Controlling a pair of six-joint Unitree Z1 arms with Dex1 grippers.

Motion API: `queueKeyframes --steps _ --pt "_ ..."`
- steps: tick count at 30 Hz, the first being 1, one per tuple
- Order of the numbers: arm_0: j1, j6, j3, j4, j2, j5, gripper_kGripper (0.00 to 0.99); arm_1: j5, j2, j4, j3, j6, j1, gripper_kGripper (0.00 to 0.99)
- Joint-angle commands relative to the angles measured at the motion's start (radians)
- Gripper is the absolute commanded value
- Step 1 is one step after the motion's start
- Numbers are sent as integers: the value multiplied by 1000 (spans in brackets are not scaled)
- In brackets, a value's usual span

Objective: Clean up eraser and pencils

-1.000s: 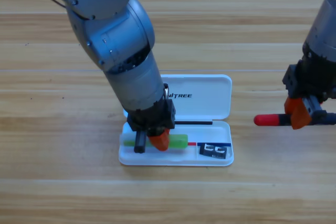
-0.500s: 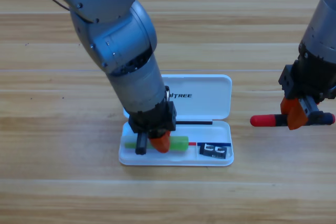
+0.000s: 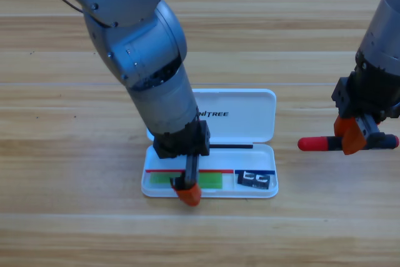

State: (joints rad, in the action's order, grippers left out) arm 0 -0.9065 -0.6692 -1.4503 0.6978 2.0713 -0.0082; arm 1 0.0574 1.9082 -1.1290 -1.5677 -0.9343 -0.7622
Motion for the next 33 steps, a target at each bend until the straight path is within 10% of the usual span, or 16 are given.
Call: queueKeyframes --steps 1,17,33 --pt "-17 11 -2 26 -23 -6 990 21 52 -17 3 11 -29 0" --pt "363 -105 71 201 -540 -101 990 12 250 -32 -221 97 -175 0" --pt "647 -170 205 170 -658 -282 990 -50 502 -103 -552 140 -227 0"
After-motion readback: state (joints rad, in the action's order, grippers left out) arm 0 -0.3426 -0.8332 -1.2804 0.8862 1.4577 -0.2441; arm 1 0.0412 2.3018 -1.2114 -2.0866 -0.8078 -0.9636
